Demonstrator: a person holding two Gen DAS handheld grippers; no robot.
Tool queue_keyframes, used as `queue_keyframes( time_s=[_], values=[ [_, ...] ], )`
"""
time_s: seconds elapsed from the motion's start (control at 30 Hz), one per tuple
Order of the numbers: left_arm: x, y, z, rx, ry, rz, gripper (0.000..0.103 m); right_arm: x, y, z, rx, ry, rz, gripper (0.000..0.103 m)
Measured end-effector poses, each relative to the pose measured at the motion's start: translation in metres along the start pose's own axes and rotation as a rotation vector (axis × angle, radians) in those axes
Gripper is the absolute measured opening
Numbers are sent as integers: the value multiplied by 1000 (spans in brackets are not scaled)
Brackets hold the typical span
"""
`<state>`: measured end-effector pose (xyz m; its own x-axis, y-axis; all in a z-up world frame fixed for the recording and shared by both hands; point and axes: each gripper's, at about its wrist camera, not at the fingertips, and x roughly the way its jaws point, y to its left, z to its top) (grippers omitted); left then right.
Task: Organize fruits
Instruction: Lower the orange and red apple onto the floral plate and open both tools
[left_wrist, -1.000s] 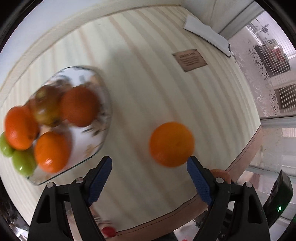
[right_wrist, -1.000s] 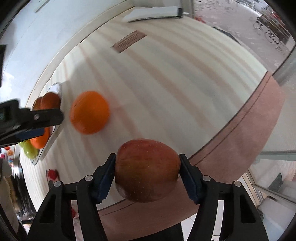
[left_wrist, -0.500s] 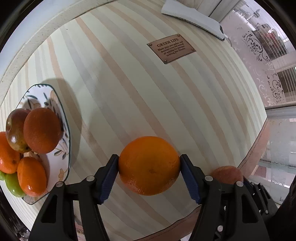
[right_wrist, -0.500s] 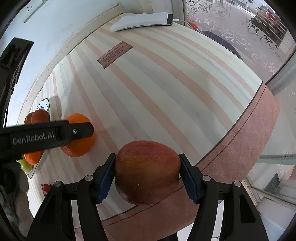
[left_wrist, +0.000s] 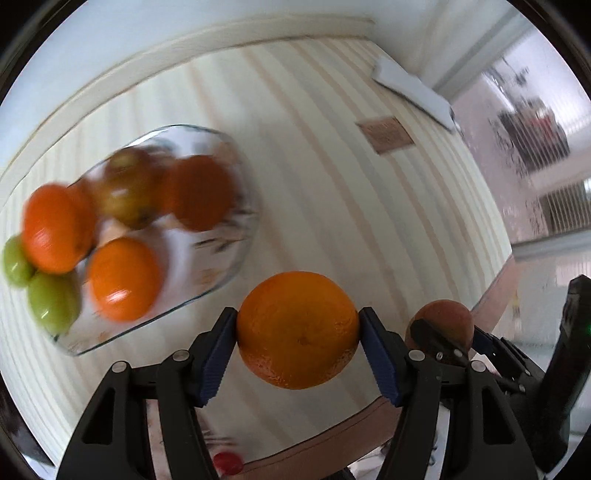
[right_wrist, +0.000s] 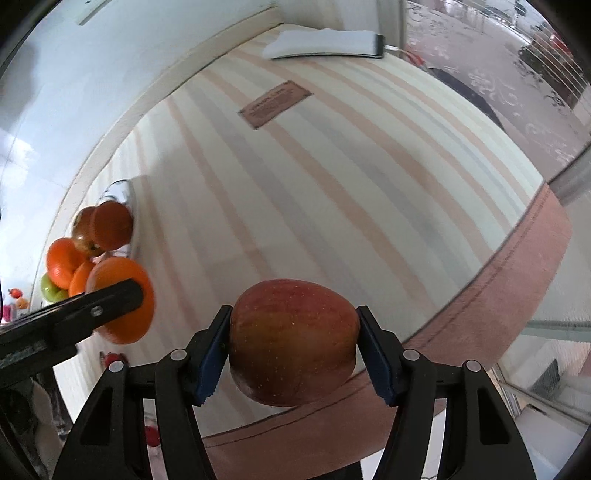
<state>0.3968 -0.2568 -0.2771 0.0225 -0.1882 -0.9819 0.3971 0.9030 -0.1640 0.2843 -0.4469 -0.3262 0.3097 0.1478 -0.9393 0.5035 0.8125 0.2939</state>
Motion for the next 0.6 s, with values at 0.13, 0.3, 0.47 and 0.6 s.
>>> queue_keyframes(
  time_s=[0.13,0.3,0.47,0.6],
  values=[
    [-31,42,-10,-90,-63,7,64,4,28,7,-40,11,53,67],
    [-63,94,-16,-180,-122,55,64,6,80,18,-97,20,153,67],
    [-52,133,-15,-276,-107,76,64,14,131,29,-158,24,220,67],
    [-36,150,-15,-305,-81,94,64,33,168,36,-203,38,224,67]
  ],
)
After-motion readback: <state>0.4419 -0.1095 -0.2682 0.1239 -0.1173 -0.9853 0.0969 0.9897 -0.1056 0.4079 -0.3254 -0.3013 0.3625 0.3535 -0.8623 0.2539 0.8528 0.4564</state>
